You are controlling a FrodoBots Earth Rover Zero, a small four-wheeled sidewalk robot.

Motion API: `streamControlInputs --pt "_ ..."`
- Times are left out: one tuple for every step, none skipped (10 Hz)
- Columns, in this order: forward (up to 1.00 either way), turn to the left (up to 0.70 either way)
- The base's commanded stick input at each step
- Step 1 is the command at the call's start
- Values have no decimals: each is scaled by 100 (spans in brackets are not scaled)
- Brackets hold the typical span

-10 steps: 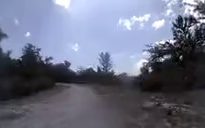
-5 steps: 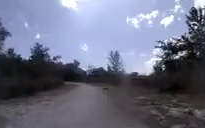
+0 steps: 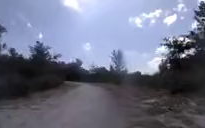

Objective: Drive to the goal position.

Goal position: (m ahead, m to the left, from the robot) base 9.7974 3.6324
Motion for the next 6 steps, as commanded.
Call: streamControlInputs --pt "85 0" --pt "85 0" --pt "85 0" --pt "85 0" --pt "85 0" --pt "85 0"
